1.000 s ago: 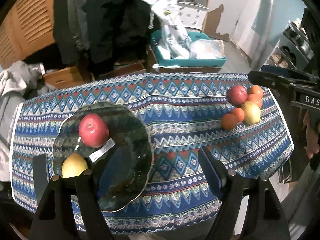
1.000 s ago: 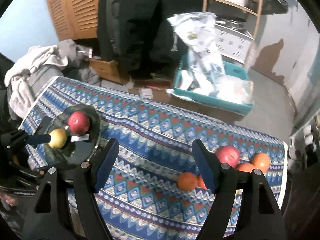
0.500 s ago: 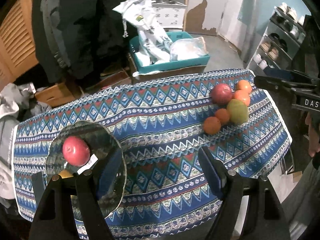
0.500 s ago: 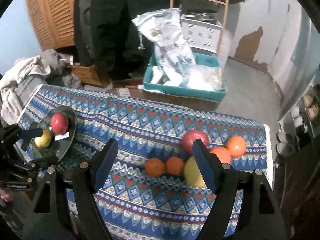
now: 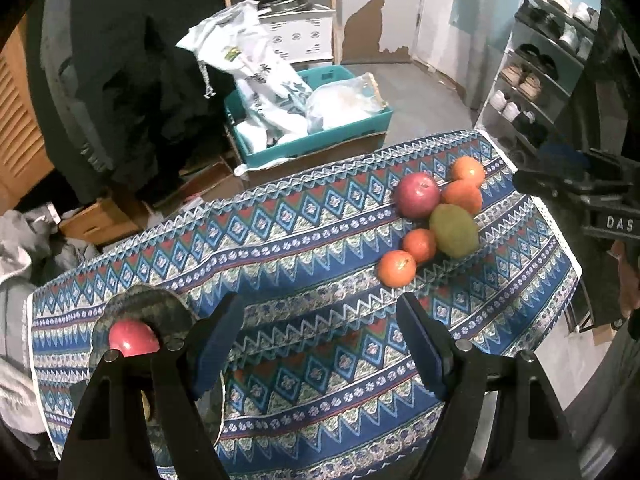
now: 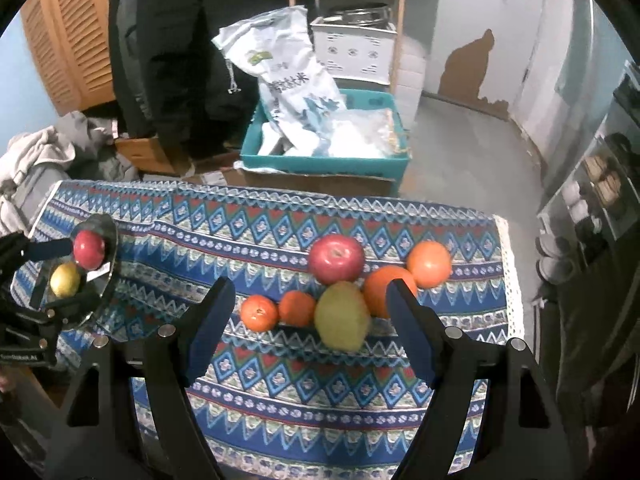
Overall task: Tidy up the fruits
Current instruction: 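Withdraw both open tools from the bowl back toward the remaining fruit, then reach the left tool toward a small orange while the right tool approaches a large orange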
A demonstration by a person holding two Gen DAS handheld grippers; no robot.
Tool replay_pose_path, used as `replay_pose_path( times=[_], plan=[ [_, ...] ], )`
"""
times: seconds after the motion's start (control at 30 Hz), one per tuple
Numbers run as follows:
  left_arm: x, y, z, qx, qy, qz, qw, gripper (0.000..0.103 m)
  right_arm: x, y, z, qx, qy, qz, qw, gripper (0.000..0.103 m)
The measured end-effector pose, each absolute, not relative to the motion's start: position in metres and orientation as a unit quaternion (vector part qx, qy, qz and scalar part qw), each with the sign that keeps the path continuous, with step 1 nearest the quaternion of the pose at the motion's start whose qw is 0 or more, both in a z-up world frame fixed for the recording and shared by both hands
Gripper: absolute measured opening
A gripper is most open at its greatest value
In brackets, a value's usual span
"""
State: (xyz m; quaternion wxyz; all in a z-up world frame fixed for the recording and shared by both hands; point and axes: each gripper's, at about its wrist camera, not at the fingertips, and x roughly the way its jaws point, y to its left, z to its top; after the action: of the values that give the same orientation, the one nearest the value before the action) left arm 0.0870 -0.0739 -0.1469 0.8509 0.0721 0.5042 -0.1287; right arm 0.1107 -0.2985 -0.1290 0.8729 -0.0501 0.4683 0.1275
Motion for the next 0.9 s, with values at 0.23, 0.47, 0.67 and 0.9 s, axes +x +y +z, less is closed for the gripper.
replay_pose_path(
  times=[0.23, 0.47, 0.67, 0.9],
  plan=[
    [0.106, -0.098, -0.142, 0.086, 0.501, -0.138, 0.85, 0.08, 0.115, -0.329, -0.137, -0.044, 0.482, 0.114, 0.868, 0.078],
    [0.135, -0.113, -0.146, 0.084, 0.511, -0.149, 0.843, 0.08, 0.139, -0.359, -0.146, -0.023, 0.502, 0.098, 0.859, 0.078],
    [0.163, -0.127, -0.159, 0.104, 0.512, -0.152, 0.839, 0.08, 0.169, -0.378, -0.158, -0.022, 0.524, 0.084, 0.847, 0.078],
    [0.191, -0.137, -0.188, 0.114, 0.529, -0.157, 0.826, 0.08, 0.205, -0.396, -0.183, -0.01, 0.548, 0.077, 0.833, 0.078]
  ],
)
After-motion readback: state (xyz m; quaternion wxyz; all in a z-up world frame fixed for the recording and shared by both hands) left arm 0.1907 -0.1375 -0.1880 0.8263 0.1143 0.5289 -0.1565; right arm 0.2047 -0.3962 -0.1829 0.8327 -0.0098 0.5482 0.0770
